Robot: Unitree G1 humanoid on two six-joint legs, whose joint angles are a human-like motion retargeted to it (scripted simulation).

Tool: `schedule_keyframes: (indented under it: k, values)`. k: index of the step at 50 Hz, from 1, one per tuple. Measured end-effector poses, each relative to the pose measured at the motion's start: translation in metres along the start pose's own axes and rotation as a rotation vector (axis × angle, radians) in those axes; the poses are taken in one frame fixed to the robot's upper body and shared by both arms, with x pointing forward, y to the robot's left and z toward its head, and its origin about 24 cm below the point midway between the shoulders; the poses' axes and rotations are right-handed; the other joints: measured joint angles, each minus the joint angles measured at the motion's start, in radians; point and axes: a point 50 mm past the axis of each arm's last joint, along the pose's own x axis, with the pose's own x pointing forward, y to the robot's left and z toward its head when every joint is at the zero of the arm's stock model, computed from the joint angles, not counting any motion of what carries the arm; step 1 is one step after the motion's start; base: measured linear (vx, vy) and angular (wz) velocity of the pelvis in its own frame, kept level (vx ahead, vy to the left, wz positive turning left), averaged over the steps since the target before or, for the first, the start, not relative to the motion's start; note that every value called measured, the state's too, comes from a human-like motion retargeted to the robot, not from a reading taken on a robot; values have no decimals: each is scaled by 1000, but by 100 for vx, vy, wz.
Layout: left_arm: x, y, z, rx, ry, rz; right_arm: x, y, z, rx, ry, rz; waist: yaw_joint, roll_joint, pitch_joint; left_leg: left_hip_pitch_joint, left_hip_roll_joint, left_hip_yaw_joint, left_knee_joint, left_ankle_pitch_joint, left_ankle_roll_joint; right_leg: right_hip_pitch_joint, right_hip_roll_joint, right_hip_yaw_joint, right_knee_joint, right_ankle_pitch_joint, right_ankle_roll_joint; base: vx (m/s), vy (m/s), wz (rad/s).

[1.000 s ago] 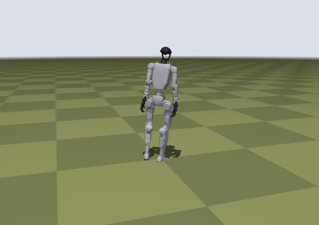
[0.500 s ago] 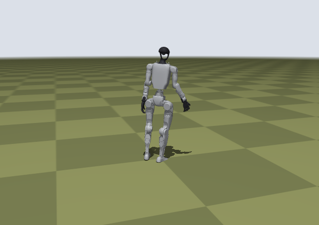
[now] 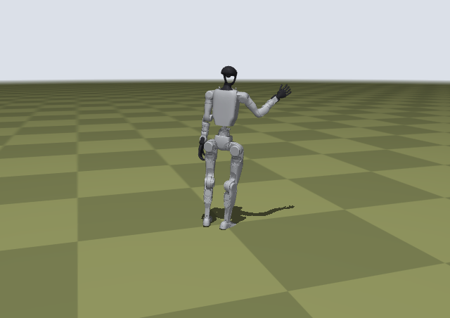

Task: Upper body actions

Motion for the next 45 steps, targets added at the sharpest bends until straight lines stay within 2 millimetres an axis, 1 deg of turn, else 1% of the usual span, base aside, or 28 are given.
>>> schedule_keyframes:
  k: [3,7,9,12,15,17,18,20,23,26,30,32,34,36,38,40,41,45]
  values:
    - [0,-3,-2,-1,8,-15,4,-1,37,-22,-197,-47,1,-1,-5,-2,0,-1,0,1,0,-2,0,-1,0,0,-1,0,0,0]
    - [0,-4,-2,17,7,-14,-2,-3,84,-14,-490,-92,3,-2,-7,-2,0,-4,0,2,-1,-1,1,-3,0,-1,-2,0,0,0]
    - [0,-3,-2,35,6,-5,-11,-4,105,-16,-654,-93,3,-3,-9,-2,-1,-6,-1,2,-1,0,1,-5,0,-2,-2,0,0,0]
    - [0,-1,-2,52,7,5,-30,-5,134,-28,-943,-110,3,-4,-13,-3,0,-9,0,2,-1,2,2,-8,-1,-4,-2,0,0,0]
    - [0,0,-3,43,15,3,-50,-8,152,-48,-1182,-184,3,-3,-15,-1,0,-9,0,2,0,3,4,-8,-1,-5,-3,0,0,0]
    - [0,0,-4,29,20,0,-55,-9,157,-82,-1238,-232,4,-3,-17,0,0,-9,-1,3,1,4,5,-8,0,-6,-4,0,0,0]
    - [0,0,-4,21,20,-1,-56,-9,157,-97,-1238,-254,6,-4,-16,1,0,-9,0,3,1,5,5,-7,1,-6,-4,0,0,0]
    - [0,0,-3,9,19,-4,-53,-11,155,-113,-1183,-293,9,-4,-15,3,-1,-8,0,3,1,7,5,-7,1,-6,-5,0,0,0]
    - [0,0,-2,-5,11,-4,-42,-11,141,-82,-991,-319,13,-6,-15,3,-2,-11,1,4,2,9,5,-9,1,-6,-5,0,0,0]
    - [0,1,-2,-25,10,-3,-29,-6,118,-11,-741,-313,14,-9,-18,0,-3,-15,2,5,2,10,2,-13,0,-7,-4,0,0,0]
    - [0,2,-4,-46,20,-8,-18,3,89,75,-454,-267,13,-12,-26,-6,-6,-22,6,6,1,9,-3,-19,0,-8,-4,0,0,0]
    - [1,3,-6,-48,26,-9,-16,9,80,138,-345,-225,13,-12,-26,-7,-8,-24,6,7,1,9,-5,-21,0,-9,-3,0,0,0]
    - [1,4,-8,-45,34,-9,-16,13,79,226,-292,-180,12,-11,-27,-8,-8,-24,6,7,1,8,-5,-20,0,-8,-3,0,0,0]
    - [1,6,-11,-37,42,-9,-18,15,86,311,-315,-164,10,-8,-27,-7,-8,-22,6,7,1,7,-5,-17,-1,-8,-3,0,0,0]
    - [1,7,-14,-32,52,-7,-21,12,99,351,-407,-182,9,-5,-26,-6,-8,-18,5,6,1,5,-4,-13,0,-7,-3,0,0,0]
    - [1,9,-17,-29,63,-6,-25,6,115,315,-553,-215,7,-2,-25,-4,-8,-13,4,6,2,4,-3,-8,1,-5,-4,0,0,0]
    - [1,9,-17,-27,68,-8,-28,3,125,269,-647,-235,8,0,-22,-2,-7,-10,3,5,2,4,-2,-6,1,-5,-4,0,0,0]
    - [1,10,-20,-32,85,-10,-47,-1,160,100,-1027,-310,5,6,-20,3,-7,-3,1,3,3,1,-1,2,2,-3,-4,0,0,0]
